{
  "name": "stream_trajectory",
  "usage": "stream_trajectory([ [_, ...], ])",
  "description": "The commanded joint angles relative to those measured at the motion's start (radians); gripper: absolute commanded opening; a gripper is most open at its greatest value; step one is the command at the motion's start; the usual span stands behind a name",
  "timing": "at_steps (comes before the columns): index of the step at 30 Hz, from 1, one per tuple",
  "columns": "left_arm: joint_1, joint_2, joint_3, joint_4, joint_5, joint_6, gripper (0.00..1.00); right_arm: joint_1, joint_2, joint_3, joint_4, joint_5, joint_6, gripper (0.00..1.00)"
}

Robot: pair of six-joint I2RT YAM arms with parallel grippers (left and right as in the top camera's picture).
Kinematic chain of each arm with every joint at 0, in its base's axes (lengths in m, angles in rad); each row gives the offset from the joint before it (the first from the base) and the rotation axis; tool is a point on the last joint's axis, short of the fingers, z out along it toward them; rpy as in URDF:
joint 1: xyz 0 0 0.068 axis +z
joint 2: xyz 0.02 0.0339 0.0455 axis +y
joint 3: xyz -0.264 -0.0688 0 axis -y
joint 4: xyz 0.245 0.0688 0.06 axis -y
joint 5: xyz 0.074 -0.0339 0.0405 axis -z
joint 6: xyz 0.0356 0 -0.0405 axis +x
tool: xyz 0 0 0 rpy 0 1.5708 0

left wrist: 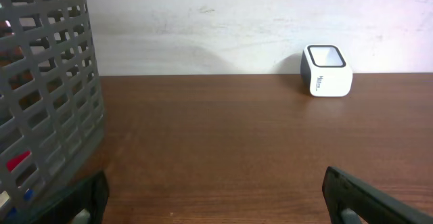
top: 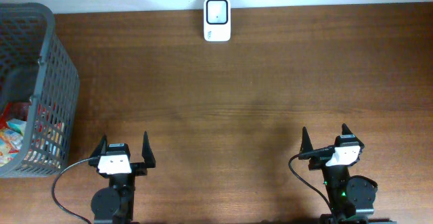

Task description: Scan the item barcode

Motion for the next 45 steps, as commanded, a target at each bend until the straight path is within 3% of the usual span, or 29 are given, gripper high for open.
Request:
stream_trajectory([
  [1,0.006,-0.005,-0.006,-0.001,0.011,0.016,0.99,-0.006,-0.007,-0.008,-0.001,0.012,0.012,0.99],
  [25,0.006,-0.005,-0.006,0.0,0.011,0.016,0.99,-0.006,-0.007,-0.008,-0.001,0.012,0.012,0.98],
  [28,0.006,-0.005,-0.006,0.178,0.242,-0.004,0.99,-0.006,-0.007,-0.008,-0.002,0.012,0.012,0.98],
  [30,0.006,-0.005,-0.005,0.54,0.434,-0.003,0.99,-0.006,-0.007,-0.008,-0.001,0.012,0.012,0.98],
  [31,0.006,-0.005,0.022,0.661,0.4,-0.003,0.99,-0.006,-0.007,-0.008,-0.001,0.012,0.012,0.99],
  [32,0.006,0.0,0.09,0.645,0.365,-0.003,0.99,-0.006,-0.007,-0.008,-0.001,0.012,0.012,0.98],
  [34,0.006,0.065,0.257,0.546,0.266,-0.002,0.99,-0.006,-0.007,-0.008,-0.001,0.012,0.012,0.98],
  [36,0.006,0.256,0.527,0.328,0.152,-0.003,0.99,-0.006,-0.007,-0.008,-0.001,0.012,0.012,0.99],
  [37,0.006,0.382,0.668,0.164,0.135,0.026,0.99,-0.006,-0.007,-0.008,-0.001,0.012,0.012,0.99],
  [38,0.006,0.631,0.929,-0.159,0.238,0.18,0.99,-0.006,-0.007,-0.008,-0.001,0.012,0.012,0.98],
  [39,0.006,0.741,1.041,-0.279,0.32,0.203,0.99,-0.006,-0.007,-0.008,-0.001,0.012,0.012,0.98],
  [41,0.006,0.986,1.241,-0.365,0.427,0.2,0.99,-0.006,-0.007,-0.008,-0.001,0.012,0.012,0.98],
  [43,0.076,1.282,1.607,-0.587,0.249,0.096,0.99,-0.006,-0.007,-0.008,-0.001,0.012,0.012,0.99],
  [45,0.232,1.48,1.936,-0.81,0.209,0.015,0.99,-0.006,-0.007,-0.008,-0.001,0.012,0.012,0.99],
])
